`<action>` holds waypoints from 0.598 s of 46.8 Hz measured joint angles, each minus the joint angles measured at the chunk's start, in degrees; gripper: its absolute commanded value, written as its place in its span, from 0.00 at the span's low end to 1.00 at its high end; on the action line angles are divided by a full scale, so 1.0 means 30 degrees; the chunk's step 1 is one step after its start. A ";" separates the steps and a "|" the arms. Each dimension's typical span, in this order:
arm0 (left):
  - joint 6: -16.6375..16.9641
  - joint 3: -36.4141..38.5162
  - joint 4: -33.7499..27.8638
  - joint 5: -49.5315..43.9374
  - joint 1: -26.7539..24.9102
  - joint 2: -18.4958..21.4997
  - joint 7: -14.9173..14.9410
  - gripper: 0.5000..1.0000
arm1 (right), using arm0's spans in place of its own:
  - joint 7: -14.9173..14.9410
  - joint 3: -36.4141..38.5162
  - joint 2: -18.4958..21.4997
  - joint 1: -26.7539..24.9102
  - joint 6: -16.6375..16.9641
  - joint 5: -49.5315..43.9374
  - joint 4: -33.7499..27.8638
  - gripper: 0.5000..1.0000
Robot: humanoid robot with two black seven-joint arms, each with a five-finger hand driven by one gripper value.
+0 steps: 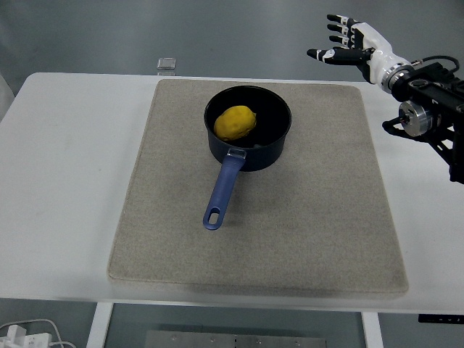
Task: Put the potato in the blue pot
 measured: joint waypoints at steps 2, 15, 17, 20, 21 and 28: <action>0.0001 0.0000 0.0000 -0.0001 -0.0004 0.0000 0.0000 1.00 | -0.0218 0.0593 0.0000 -0.0340 0.0003 0.0629 -0.0429 0.87; 0.0000 0.0000 0.0000 -0.0004 0.0000 0.0000 0.0011 1.00 | -0.1395 0.5346 0.0086 -0.2600 -0.0097 0.2457 -0.1354 0.89; -0.0001 0.0000 0.0000 -0.0005 -0.0001 0.0000 0.0011 1.00 | -0.1435 0.5878 0.0124 -0.2935 -0.0171 0.2518 -0.1358 0.89; -0.0001 0.0000 -0.0001 -0.0004 -0.0003 0.0000 0.0011 1.00 | -0.1483 0.6608 0.0149 -0.3337 -0.0183 0.2608 -0.1357 0.89; -0.0001 0.0000 -0.0001 -0.0003 -0.0001 0.0000 0.0011 1.00 | -0.1485 0.6751 0.0151 -0.3437 -0.0185 0.2628 -0.1357 0.89; -0.0001 0.0000 0.0000 -0.0004 -0.0003 0.0000 0.0011 1.00 | -0.1489 0.7028 0.0237 -0.3683 -0.0117 0.2642 -0.1358 0.89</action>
